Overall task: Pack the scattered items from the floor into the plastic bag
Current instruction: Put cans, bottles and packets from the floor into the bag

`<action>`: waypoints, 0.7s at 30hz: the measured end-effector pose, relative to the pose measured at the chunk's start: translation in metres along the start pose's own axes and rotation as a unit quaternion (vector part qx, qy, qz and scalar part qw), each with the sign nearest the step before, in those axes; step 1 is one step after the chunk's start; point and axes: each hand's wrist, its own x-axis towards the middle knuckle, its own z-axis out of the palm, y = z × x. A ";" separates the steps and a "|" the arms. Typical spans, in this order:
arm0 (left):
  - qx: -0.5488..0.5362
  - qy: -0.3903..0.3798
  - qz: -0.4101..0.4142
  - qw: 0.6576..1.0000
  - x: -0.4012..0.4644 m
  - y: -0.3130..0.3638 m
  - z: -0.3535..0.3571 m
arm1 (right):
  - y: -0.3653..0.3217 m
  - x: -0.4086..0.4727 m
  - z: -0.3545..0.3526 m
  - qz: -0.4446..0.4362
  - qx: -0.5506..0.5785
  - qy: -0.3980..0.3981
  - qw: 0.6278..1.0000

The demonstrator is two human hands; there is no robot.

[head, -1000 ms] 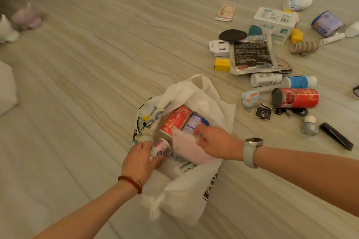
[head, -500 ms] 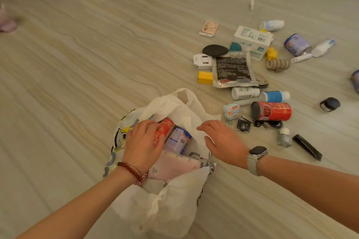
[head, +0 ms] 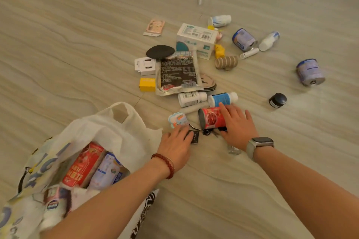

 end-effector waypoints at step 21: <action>-0.322 0.075 -0.041 0.943 -0.055 -0.059 -0.089 | -0.058 -0.010 -0.041 -0.035 0.281 0.058 0.957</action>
